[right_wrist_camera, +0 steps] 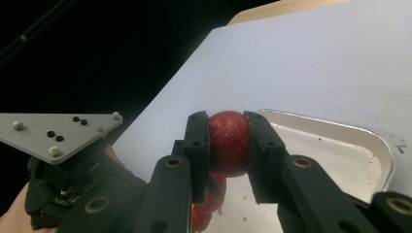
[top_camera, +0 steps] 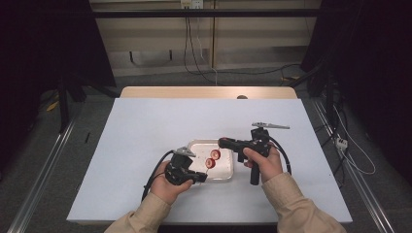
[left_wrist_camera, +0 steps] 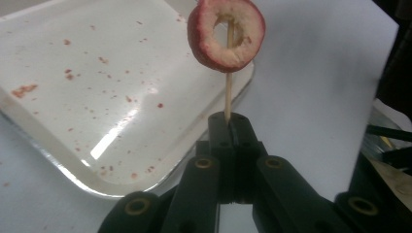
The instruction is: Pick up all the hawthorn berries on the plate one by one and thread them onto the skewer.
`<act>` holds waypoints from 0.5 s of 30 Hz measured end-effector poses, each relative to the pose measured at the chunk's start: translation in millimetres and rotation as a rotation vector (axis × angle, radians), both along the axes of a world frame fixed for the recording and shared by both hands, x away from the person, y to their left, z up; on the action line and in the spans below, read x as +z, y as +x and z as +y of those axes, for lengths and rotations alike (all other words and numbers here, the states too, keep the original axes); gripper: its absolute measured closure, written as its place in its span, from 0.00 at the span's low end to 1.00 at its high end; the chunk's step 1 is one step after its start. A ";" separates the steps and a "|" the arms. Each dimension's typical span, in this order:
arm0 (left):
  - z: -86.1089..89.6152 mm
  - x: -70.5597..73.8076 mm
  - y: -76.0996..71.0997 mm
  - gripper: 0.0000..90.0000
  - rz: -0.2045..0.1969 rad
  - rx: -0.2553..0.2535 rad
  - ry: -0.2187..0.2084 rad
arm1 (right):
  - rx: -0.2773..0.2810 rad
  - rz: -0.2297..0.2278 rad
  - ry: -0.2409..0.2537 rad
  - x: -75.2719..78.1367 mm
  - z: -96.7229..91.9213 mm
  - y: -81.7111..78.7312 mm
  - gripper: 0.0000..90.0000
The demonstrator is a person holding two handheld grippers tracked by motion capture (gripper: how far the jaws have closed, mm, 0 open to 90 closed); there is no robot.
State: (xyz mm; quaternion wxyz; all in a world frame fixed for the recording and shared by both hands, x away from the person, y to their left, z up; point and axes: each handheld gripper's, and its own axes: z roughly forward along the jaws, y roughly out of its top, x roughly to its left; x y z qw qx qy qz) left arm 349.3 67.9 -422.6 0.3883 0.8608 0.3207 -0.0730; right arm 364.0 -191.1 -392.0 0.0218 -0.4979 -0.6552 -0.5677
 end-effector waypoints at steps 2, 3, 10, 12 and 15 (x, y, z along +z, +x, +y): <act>0.4 0.2 1.2 1.00 0.002 0.006 -0.002 | 0.000 0.001 0.010 -0.7 0.1 0.1 0.82; 0.7 0.6 1.2 1.00 -0.006 0.021 0.012 | -0.003 0.007 0.012 -0.7 0.2 0.1 0.82; -2.5 -4.5 3.5 1.00 0.006 0.013 0.041 | 0.024 0.005 -0.005 -5.4 6.8 -0.3 0.82; -2.4 -4.6 2.9 1.00 0.007 0.016 0.040 | 0.020 -0.004 -0.004 -6.4 8.3 -1.1 0.82; -8.3 -4.6 -0.2 1.00 0.003 -0.001 0.060 | 0.037 0.004 -0.003 -7.5 7.5 -0.4 0.82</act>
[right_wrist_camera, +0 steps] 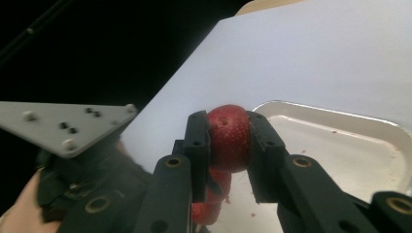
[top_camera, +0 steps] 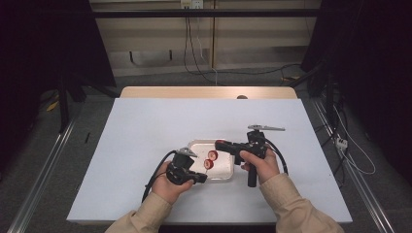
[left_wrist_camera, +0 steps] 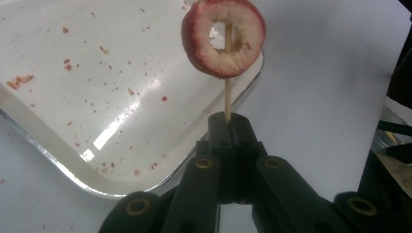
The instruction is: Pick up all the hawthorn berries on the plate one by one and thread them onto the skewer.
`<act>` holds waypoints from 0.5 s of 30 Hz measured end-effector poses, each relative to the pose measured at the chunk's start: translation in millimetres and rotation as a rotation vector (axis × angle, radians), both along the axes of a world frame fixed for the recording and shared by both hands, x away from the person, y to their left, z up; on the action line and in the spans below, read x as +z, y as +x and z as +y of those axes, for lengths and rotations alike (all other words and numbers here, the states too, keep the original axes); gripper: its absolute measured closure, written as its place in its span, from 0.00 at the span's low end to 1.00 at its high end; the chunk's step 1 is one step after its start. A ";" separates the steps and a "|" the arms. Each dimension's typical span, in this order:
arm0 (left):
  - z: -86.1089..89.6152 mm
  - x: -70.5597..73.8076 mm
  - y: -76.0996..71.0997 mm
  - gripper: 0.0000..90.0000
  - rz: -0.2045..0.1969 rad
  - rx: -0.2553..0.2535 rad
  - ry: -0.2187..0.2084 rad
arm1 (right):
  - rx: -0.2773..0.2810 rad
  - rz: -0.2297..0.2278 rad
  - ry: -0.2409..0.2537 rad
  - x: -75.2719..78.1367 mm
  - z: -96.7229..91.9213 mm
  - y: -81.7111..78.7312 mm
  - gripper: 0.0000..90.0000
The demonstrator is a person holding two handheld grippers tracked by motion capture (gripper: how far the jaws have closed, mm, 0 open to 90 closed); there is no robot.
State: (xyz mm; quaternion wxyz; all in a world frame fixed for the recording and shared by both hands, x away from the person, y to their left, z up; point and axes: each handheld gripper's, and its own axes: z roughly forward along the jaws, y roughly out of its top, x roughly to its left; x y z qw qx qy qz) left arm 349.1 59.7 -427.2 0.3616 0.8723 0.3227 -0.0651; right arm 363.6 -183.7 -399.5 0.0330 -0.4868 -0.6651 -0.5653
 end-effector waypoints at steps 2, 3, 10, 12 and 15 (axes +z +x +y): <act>-1.5 -0.4 -0.8 1.00 0.001 -0.025 0.012 | 0.010 -0.005 -0.011 -0.1 0.6 -0.5 0.82; -0.8 0.6 -1.0 1.00 -0.010 -0.030 0.012 | 0.032 -0.001 -0.023 1.3 0.5 -1.0 0.82; 0.4 13.2 1.1 1.00 -0.002 -0.018 -0.070 | -0.007 -0.038 -0.005 7.8 -2.6 4.1 0.69; -0.4 10.7 0.1 1.00 0.009 -0.006 -0.085 | -0.048 -0.056 -0.032 6.9 4.3 2.7 0.72; 2.7 9.9 2.2 1.00 0.020 0.013 -0.101 | -0.085 -0.073 -0.001 7.8 5.9 2.4 0.73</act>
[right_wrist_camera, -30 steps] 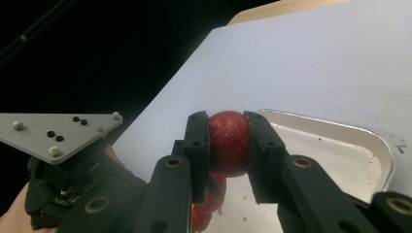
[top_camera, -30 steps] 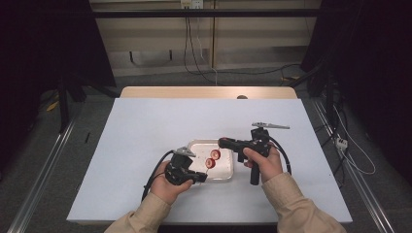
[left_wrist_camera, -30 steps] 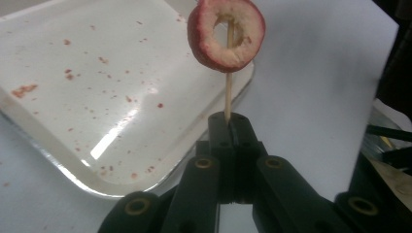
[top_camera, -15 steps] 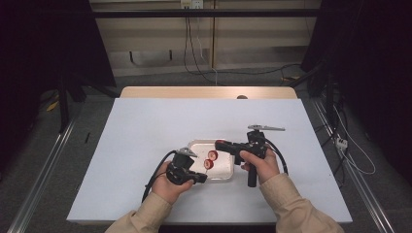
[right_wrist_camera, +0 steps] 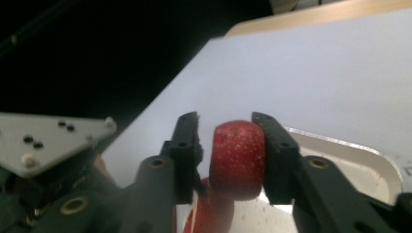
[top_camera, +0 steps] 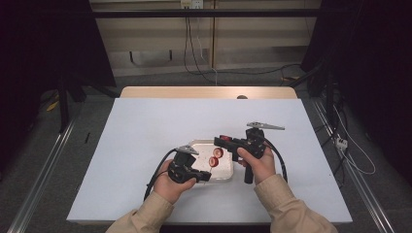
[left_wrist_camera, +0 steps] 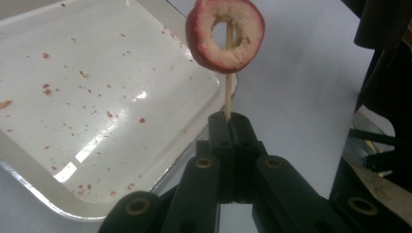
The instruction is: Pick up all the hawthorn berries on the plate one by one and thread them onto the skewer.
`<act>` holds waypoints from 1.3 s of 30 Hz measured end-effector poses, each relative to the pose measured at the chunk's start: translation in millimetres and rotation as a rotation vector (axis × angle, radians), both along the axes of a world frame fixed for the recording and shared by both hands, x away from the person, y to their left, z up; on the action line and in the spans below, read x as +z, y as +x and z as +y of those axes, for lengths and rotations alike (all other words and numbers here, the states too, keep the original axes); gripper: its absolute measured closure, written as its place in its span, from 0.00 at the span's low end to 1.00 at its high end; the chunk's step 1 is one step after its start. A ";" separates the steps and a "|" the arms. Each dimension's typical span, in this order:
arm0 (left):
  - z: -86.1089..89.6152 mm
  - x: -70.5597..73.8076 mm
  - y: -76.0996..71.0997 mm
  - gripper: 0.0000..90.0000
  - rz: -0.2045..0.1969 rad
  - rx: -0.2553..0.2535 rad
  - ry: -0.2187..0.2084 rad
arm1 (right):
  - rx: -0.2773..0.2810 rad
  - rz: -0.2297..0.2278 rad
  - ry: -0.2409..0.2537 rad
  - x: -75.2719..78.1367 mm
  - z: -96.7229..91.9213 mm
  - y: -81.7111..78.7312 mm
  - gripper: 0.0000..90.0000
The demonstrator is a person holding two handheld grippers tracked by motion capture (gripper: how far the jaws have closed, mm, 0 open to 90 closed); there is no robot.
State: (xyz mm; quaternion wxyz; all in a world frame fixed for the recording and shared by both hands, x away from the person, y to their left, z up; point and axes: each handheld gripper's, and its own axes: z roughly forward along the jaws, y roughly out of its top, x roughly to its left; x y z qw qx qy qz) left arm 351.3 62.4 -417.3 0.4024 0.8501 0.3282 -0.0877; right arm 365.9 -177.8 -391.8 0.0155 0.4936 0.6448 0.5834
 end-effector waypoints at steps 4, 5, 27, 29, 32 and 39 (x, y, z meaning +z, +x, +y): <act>-0.1 -2.7 -0.9 1.00 0.014 0.012 -0.009 | -0.030 0.005 0.014 1.2 -1.6 -0.6 0.81; -1.6 -2.1 -2.5 1.00 0.008 0.003 -0.006 | -0.040 0.009 0.003 0.6 -0.2 -1.3 0.81; -1.5 -9.2 4.5 1.00 0.041 0.036 0.001 | 0.042 0.016 -0.057 -1.1 16.6 0.8 0.82; 1.3 -3.9 2.9 1.00 0.011 0.061 -0.039 | 0.018 -0.047 -0.076 -0.5 18.1 1.1 0.76; 0.6 -3.1 2.3 1.00 -0.006 0.080 -0.035 | 0.018 -0.066 -0.102 -4.4 17.3 3.7 0.59; 12.8 -4.5 19.3 0.99 0.004 0.197 -0.072 | -0.038 -0.115 -0.060 2.5 -0.1 -2.8 0.32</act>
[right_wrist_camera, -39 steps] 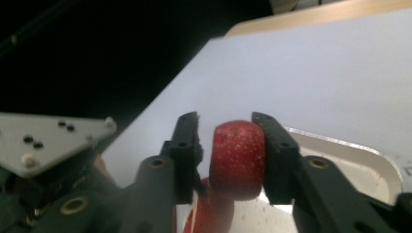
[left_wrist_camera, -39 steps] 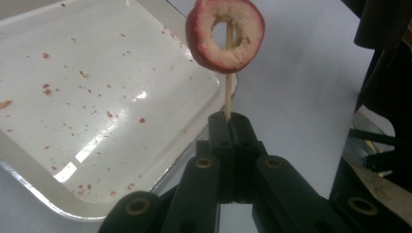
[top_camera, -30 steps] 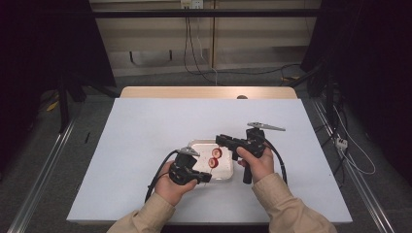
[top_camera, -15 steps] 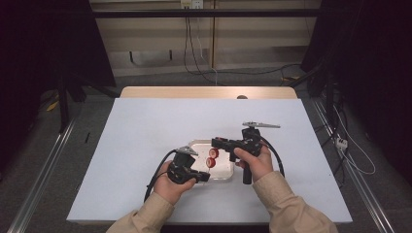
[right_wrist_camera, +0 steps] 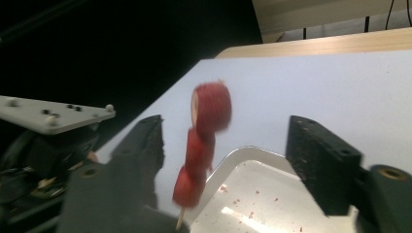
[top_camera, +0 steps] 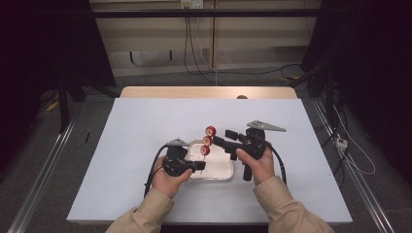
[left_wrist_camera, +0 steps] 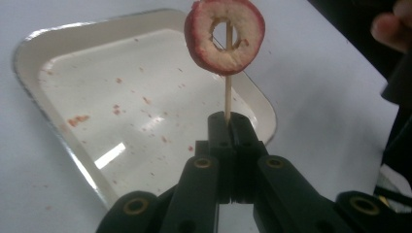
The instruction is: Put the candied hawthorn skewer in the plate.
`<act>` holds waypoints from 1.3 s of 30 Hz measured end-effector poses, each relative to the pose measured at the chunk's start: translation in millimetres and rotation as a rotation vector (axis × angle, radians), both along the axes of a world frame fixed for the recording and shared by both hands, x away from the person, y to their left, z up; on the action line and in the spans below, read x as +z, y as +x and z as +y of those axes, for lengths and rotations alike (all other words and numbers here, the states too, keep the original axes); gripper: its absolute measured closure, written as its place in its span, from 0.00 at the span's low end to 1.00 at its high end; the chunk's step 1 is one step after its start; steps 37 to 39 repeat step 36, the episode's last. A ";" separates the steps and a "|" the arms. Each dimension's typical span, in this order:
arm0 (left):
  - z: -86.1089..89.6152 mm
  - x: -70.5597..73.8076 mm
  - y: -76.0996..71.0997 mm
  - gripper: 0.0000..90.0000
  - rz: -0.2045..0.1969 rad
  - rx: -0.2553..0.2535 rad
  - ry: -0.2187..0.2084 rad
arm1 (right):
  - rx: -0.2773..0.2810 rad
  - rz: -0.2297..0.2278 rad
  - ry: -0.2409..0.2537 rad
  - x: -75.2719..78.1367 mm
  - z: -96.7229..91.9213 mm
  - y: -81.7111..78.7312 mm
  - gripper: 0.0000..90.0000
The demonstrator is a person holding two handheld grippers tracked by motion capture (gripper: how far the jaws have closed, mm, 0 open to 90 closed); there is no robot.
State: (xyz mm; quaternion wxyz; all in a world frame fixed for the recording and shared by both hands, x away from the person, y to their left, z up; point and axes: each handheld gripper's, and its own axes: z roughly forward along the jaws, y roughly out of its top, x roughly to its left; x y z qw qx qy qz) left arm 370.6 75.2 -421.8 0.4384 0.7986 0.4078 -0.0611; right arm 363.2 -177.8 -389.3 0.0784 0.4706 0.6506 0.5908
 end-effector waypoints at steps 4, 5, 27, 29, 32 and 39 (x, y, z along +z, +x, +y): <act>-4.0 -9.2 9.5 0.99 0.027 0.034 0.046 | -0.005 -0.007 -0.028 -5.1 -6.2 -6.0 0.25; -5.3 -10.9 10.9 0.99 0.033 0.040 0.049 | -0.006 -0.009 -0.031 -6.7 -7.4 -7.6 0.24; 80.3 -2.7 -6.2 0.32 -0.191 0.058 -0.022 | -0.067 -0.044 -0.178 -52.4 -69.9 -59.3 0.14; 94.6 -2.4 -10.2 0.28 -0.230 0.064 -0.029 | -0.080 -0.072 -0.242 -53.5 -75.5 -63.0 0.14; 108.4 -3.4 -13.7 0.24 -0.265 0.064 -0.030 | -0.088 -0.048 -0.200 -56.4 -80.1 -65.8 0.13; 114.0 -4.7 -13.2 0.20 -0.277 0.056 -0.041 | -0.104 -0.068 -0.236 -58.7 -83.1 -69.0 0.13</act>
